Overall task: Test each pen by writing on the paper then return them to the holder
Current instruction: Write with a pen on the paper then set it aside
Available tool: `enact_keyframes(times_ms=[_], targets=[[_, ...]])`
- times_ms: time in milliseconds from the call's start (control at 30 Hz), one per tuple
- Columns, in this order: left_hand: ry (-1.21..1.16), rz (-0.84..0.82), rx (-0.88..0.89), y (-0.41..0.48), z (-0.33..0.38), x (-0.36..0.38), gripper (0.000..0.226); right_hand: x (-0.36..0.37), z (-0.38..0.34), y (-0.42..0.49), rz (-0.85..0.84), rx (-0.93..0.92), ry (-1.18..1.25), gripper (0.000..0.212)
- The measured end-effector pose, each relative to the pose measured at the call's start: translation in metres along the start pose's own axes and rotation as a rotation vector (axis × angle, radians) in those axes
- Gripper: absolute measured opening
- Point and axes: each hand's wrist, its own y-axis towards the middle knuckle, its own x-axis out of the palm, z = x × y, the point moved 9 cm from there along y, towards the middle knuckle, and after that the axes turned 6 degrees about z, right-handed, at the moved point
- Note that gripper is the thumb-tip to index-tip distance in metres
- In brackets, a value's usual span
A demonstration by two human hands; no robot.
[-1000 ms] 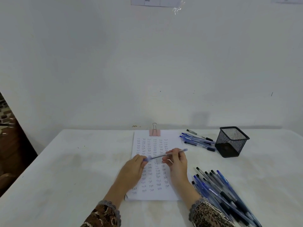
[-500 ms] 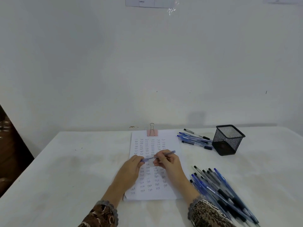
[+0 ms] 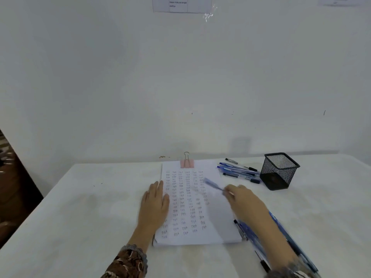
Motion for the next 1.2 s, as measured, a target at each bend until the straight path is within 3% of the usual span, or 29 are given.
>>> enact_keyframes(times_ms=[133, 300, 500, 567, 667, 833, 933, 1033, 1200], targets=[[0.168, -0.117, -0.001, 0.003, -0.001, 0.014, 0.062, -0.008, 0.063, -0.044, 0.05, 0.297, -0.263, 0.029], [0.2, -0.132, 0.027, 0.003, -0.002, 0.016, 0.057, 0.003, 0.079, -0.07, -0.044, 0.33, -0.305, 0.027], [0.191, -0.13, 0.024, 0.003, -0.002, 0.016, 0.065, -0.005, 0.076, -0.054, -0.136, 0.259, -0.263, 0.018], [0.191, -0.128, 0.02, 0.002, -0.001, 0.016, 0.069, -0.015, 0.077, -0.021, -0.086, 0.266, -0.159, 0.017], [0.178, -0.13, 0.014, 0.003, -0.002, 0.016, 0.056, -0.019, 0.074, 0.05, 0.06, 0.226, -0.06, 0.025], [0.164, -0.12, 0.009, 0.002, 0.0, 0.012, 0.053, 0.033, 0.077, 0.115, -0.045, 0.069, -0.284, 0.029], [0.162, -0.109, 0.003, 0.002, 0.0, 0.012, 0.054, 0.039, 0.082, 0.122, 0.012, 0.0, -0.413, 0.03], [0.156, -0.102, 0.0, 0.002, 0.0, 0.011, 0.054, 0.034, 0.077, 0.124, 0.033, -0.047, -0.364, 0.03], [0.164, -0.092, -0.002, 0.003, 0.0, 0.011, 0.053, 0.041, 0.082, 0.127, -0.084, -0.091, -0.359, 0.026]])
